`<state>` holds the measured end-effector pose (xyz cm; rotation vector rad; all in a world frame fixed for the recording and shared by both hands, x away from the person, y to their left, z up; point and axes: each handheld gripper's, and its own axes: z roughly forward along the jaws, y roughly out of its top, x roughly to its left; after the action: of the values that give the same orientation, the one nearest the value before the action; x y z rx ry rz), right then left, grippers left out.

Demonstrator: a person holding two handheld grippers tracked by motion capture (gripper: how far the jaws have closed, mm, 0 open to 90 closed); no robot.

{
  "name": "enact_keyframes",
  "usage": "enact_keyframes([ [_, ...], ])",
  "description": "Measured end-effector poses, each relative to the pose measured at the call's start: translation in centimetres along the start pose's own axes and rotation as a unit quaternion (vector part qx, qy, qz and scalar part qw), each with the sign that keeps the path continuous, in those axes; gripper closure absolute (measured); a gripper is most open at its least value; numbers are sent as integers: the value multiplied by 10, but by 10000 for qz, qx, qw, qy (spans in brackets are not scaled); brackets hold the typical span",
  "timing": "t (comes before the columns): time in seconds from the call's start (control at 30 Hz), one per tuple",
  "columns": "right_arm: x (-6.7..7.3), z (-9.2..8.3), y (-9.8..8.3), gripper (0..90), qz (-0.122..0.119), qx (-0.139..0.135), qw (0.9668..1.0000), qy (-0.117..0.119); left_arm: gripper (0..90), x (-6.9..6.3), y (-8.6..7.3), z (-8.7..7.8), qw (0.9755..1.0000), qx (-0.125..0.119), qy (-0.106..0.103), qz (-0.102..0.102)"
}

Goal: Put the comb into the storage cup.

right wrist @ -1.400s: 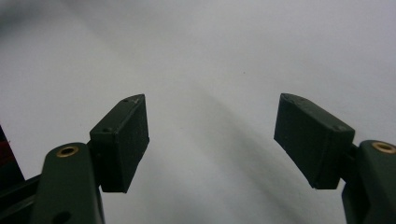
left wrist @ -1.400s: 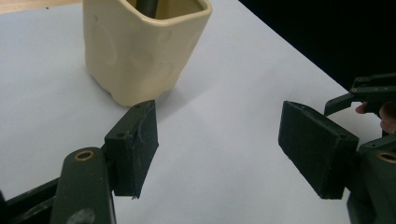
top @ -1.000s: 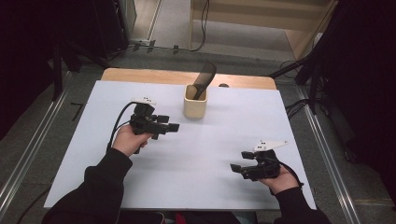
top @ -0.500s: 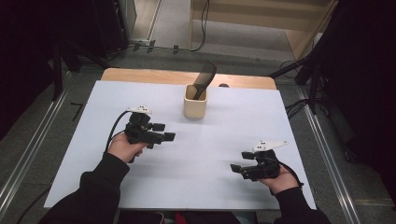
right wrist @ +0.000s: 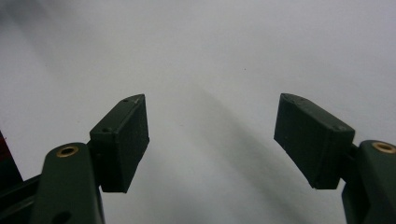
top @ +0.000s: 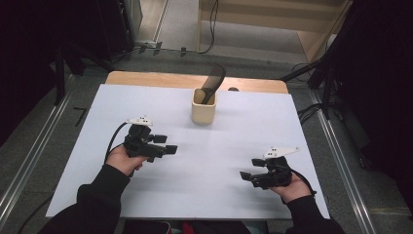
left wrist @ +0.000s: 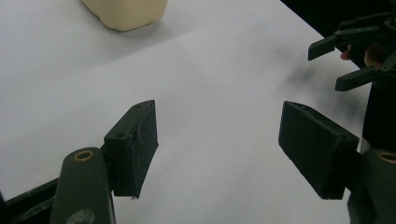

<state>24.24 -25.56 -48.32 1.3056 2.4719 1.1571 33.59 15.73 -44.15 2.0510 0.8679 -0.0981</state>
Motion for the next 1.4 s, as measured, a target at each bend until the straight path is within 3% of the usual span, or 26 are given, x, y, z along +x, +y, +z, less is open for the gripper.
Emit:
enact_keyframes([
  [1.4,-1,2,-1,246,12,64,10000,-6,287,-12,-52,-32,9990,368,254,85],
])
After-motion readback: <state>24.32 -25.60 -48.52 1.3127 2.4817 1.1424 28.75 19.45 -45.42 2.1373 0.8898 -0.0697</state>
